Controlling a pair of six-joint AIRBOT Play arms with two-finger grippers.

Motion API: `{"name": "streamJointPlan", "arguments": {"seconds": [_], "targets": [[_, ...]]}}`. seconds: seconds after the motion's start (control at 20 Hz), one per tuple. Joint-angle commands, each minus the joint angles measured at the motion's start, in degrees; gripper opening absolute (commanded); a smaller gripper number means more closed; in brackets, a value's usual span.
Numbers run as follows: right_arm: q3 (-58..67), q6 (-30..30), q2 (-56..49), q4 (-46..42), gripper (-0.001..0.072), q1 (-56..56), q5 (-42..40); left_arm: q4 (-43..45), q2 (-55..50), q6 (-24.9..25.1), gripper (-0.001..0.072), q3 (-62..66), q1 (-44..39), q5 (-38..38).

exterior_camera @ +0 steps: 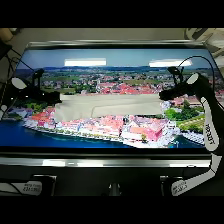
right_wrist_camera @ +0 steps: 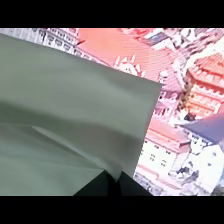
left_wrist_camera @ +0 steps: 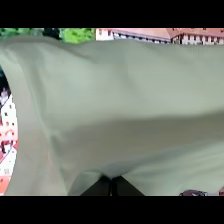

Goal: Fold the shirts.

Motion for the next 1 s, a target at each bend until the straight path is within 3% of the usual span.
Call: {"name": "streamJointPlan", "arguments": {"seconds": [0.0, 0.1, 0.15, 0.2, 0.25, 0.3, 0.45, 0.7, 0.85, 0.9, 0.95], "targets": [[2.75, 3.08, -4.85, 0.00, 0.0016, 0.83, -3.17, -0.90, -10.91, 0.09, 0.0033, 9.14, 0.07, -1.03], [2.75, 2.36, -6.67, 2.99, 0.0038, 0.83, -1.88, -1.01, -13.03, -1.84, 0.0040, 9.46, 0.04, -1.05], [2.78, 1.11, -6.86, 4.68, 0.0148, 0.83, -1.33, -1.79, -13.29, -1.90, 0.0154, 9.49, 0.07, -1.55], [3.08, -0.94, -6.49, 5.64, 0.0313, 0.74, -0.17, -1.90, -13.20, -1.77, 0.0397, 9.90, 0.20, -2.73], [4.15, -3.69, -5.84, 5.57, 0.0564, 0.37, 2.49, -1.73, -12.96, -1.73, 0.0551, 10.91, 0.57, -4.76], [5.35, -6.29, -5.11, 5.07, 0.0705, -0.44, 5.49, -1.75, -12.33, -1.29, 0.0519, 11.85, 1.05, -7.02], [5.73, -6.03, -3.98, 4.70, 0.0706, -4.90, 7.91, -1.86, -7.15, -1.14, 0.0519, 12.20, 1.38, -8.70], [5.51, -3.80, -11.37, 20.55, 0.0701, -9.03, 17.38, -2.84, 0.63, -1.09, 0.0518, 12.20, -2.60, -7.65], [5.51, -3.52, -14.49, 20.74, 0.0662, -6.08, 18.01, -2.86, 1.66, -1.11, 0.0519, 12.20, -6.32, -7.43], [5.51, -3.19, -14.75, 20.63, 0.0586, -4.90, 16.76, -2.86, 1.49, -1.11, 0.0519, 12.17, -7.56, -7.41], [5.57, -3.26, -14.60, 20.65, 0.0338, -4.00, 15.43, -2.86, 1.20, -1.14, 0.0519, 12.17, -8.72, -7.34]]}}
